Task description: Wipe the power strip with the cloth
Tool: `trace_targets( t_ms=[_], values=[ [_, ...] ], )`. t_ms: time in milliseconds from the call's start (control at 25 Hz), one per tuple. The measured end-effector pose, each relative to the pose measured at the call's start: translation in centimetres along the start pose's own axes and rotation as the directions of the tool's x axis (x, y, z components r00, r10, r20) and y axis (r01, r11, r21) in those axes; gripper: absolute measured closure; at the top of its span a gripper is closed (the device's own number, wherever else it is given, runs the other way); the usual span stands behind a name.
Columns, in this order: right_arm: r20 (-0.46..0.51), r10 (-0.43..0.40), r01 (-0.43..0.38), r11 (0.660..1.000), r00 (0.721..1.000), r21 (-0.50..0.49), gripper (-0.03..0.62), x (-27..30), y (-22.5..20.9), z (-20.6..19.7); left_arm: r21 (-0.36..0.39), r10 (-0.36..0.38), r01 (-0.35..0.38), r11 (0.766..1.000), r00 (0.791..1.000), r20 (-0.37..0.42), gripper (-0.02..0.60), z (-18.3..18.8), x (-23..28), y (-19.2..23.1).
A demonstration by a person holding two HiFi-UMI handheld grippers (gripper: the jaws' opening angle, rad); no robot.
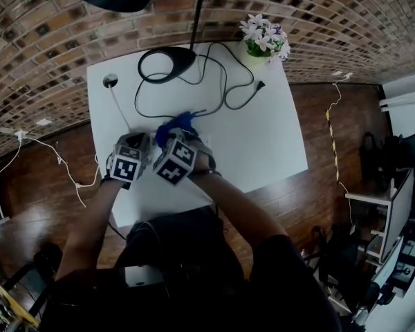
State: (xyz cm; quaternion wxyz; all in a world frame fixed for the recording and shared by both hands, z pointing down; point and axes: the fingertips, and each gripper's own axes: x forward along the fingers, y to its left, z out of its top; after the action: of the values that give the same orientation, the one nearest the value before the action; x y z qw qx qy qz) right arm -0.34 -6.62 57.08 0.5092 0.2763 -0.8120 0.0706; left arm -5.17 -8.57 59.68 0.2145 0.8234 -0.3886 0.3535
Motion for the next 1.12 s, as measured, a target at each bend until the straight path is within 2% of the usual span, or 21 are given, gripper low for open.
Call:
trace_targets(
  t_ms=[240, 560, 840, 1120],
  values=[
    [0.054, 0.031, -0.028, 0.998, 0.998, -0.049, 0.539, 1.0, 2.7, 2.6, -0.001, -0.020, 0.020, 1.000, 1.000, 0.012, 0.572, 0.1, 0.0, -0.2],
    [0.089, 0.069, -0.069, 0.998, 0.994, 0.002, 0.539, 1.0, 2.9, 3.1, -0.002, -0.028, 0.028, 1.000, 1.000, 0.009, 0.572, 0.1, 0.0, -0.2],
    [0.133, 0.133, -0.157, 0.968, 0.982, 0.194, 0.542, 0.6, 2.7, 3.6, 0.000, -0.022, 0.022, 1.000, 1.000, 0.009, 0.572, -0.1, -0.1, 0.2],
    [0.168, 0.173, -0.218, 0.925, 0.971, 0.310, 0.542, 0.1, 2.5, 3.7, -0.004, -0.033, 0.033, 0.999, 0.999, 0.010, 0.572, 0.0, 0.0, -0.1]
  ],
)
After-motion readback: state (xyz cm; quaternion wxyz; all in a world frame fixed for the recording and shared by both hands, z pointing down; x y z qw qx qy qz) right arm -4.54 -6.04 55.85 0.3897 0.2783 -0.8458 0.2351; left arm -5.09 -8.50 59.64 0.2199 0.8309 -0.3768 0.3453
